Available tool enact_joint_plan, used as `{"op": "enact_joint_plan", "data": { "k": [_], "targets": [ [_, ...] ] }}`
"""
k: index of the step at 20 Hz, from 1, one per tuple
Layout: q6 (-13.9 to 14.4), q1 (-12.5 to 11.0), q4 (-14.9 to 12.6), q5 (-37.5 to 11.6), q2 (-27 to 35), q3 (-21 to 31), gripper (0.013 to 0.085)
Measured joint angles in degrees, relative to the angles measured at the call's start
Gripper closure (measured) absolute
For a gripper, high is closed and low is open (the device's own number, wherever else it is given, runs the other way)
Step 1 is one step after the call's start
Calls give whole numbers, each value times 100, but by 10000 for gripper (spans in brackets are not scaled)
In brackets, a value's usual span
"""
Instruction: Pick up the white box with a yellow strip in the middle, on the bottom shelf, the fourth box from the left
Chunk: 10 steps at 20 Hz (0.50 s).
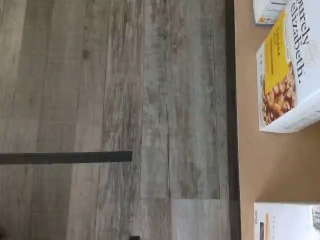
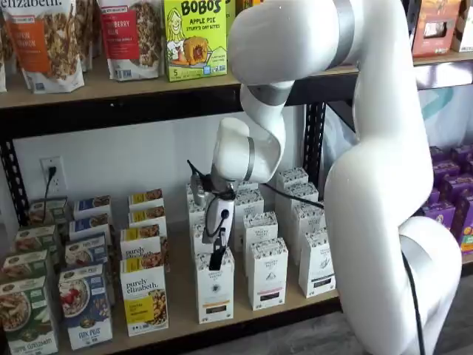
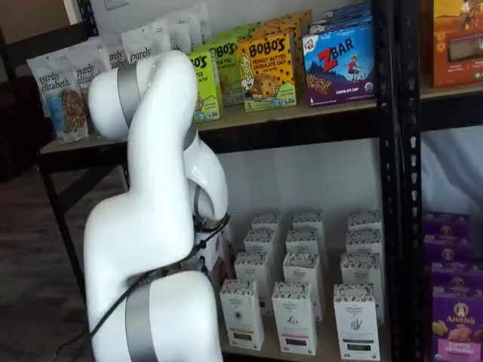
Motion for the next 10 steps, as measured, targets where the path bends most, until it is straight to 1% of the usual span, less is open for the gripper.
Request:
{"op": "enact_joint_plan", "data": {
  "k": [2, 6, 8, 10],
  "targets": [
    [-21, -36, -30, -79, 102, -39, 130],
    [-250, -116, 115, -155, 318, -162, 130],
    [-407, -123, 262, -284, 397, -181, 130],
    [-681, -104, 564, -489, 464, -183, 130]
  ]
}}
